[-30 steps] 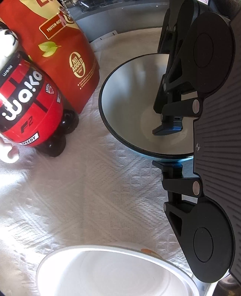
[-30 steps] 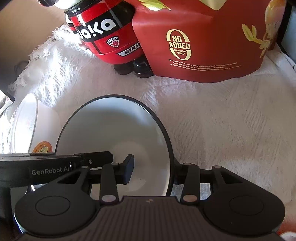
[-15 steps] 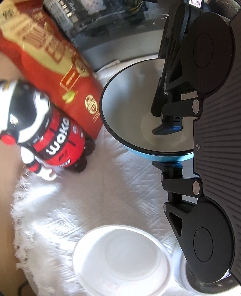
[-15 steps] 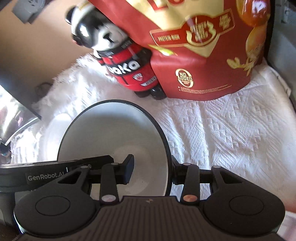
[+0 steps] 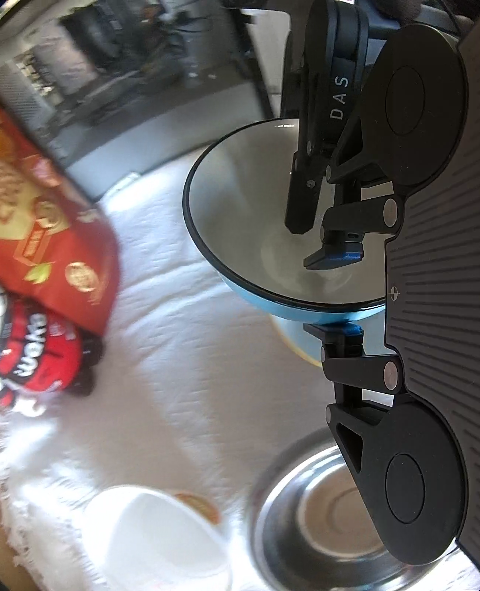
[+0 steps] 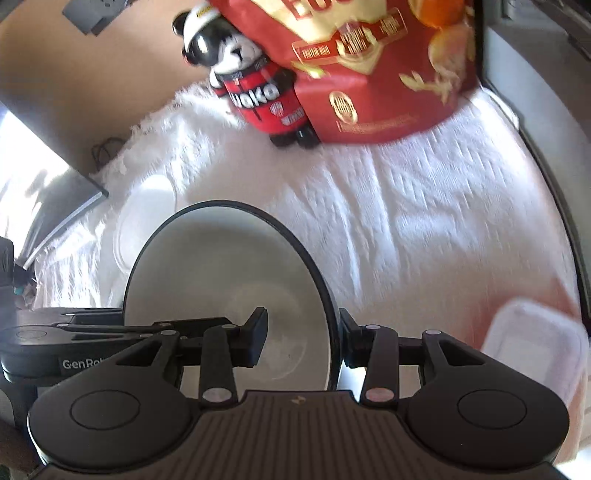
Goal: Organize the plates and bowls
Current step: 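Carry the blue bowl with the left tool onto the gold-rimmed cream plate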
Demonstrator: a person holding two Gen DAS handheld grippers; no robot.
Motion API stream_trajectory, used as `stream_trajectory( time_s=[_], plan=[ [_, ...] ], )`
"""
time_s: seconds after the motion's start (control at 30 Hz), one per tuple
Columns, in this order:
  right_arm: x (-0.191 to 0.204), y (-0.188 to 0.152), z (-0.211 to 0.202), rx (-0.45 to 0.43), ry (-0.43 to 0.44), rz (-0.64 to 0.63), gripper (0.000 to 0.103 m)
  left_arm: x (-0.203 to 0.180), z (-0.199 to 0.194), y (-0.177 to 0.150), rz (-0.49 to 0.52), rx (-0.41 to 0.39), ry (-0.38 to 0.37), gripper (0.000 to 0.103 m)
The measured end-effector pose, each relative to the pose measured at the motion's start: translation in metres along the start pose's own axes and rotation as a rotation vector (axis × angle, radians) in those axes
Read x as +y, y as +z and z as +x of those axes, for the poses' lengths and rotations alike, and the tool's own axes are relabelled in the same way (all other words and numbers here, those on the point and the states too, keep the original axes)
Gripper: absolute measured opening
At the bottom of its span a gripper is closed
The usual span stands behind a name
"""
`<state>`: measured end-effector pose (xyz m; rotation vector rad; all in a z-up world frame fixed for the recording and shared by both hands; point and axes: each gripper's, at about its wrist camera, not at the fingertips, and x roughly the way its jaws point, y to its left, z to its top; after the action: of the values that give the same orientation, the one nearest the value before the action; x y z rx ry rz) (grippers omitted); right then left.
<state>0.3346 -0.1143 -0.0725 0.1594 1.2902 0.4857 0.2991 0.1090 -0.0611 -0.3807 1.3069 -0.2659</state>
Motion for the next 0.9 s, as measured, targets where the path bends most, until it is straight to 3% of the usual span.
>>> stream_trajectory(
  time_s=[0.17, 0.4, 0.9],
  plan=[
    [-0.009, -0.033, 0.018, 0.071, -0.018, 0.033, 0.041, 0.007, 0.019, -0.021, 0.016, 0.049, 0.023, 0.031],
    [-0.011, -0.057, 0.046, 0.116, -0.024, 0.068, 0.041, 0.015, 0.024, -0.035, 0.011, 0.053, 0.053, 0.030],
    [-0.004, -0.051, 0.057, 0.104, -0.065, 0.025, 0.040, 0.030, 0.015, -0.038, -0.034, 0.013, -0.006, 0.024]
  ],
)
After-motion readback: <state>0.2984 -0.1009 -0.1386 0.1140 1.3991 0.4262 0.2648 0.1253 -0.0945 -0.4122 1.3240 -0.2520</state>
